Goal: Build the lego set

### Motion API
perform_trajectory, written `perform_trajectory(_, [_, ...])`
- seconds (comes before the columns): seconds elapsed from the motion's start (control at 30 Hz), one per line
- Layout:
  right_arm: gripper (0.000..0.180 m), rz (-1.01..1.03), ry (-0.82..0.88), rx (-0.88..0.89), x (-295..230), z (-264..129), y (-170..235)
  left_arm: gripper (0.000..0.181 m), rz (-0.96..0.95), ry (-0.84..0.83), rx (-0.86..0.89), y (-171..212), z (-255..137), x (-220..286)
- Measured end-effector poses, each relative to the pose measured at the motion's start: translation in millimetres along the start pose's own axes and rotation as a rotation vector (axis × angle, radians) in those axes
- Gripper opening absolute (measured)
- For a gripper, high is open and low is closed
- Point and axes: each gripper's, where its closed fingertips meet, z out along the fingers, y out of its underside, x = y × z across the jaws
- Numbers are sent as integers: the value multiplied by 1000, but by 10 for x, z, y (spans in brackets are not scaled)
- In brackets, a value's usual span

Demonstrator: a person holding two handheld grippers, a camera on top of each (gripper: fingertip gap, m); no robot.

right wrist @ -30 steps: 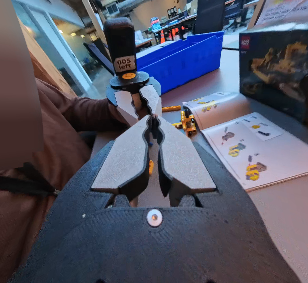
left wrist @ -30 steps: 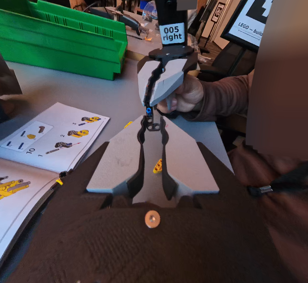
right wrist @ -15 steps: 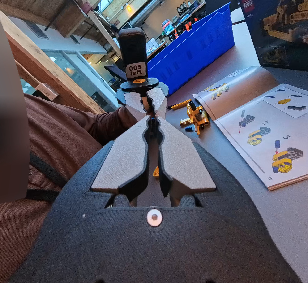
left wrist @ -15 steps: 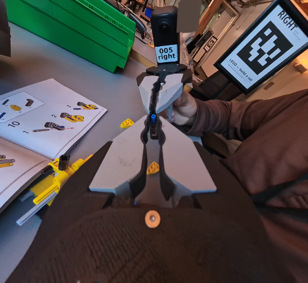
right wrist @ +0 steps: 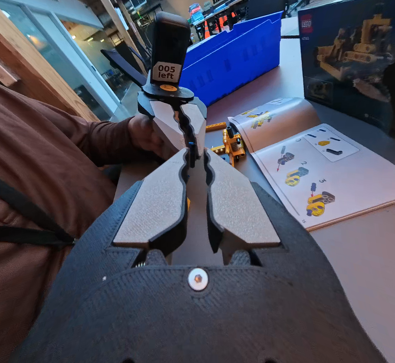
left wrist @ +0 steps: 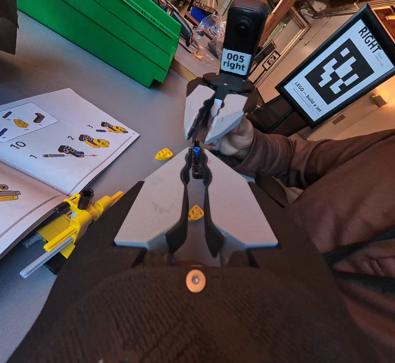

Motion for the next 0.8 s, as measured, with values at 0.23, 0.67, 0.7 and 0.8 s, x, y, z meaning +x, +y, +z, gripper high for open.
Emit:
perform_trajectory(0.23, [0,-4,-45,-30,-55,46,39,4,-11,20,-19,33,21,27])
perform_trajectory(0.67, [1,-50,-66,-92,-75,72,100,4,-13,19,-52,90,34,26])
perform_trajectory(0.7, [1,-48,-69,-97,-80,76,103,5,-11,24,-48,97,31,29])
perform_trajectory(0.8, [0,-52,-27,-84,-44,105,63,5,-3,0,-27,70,16,1])
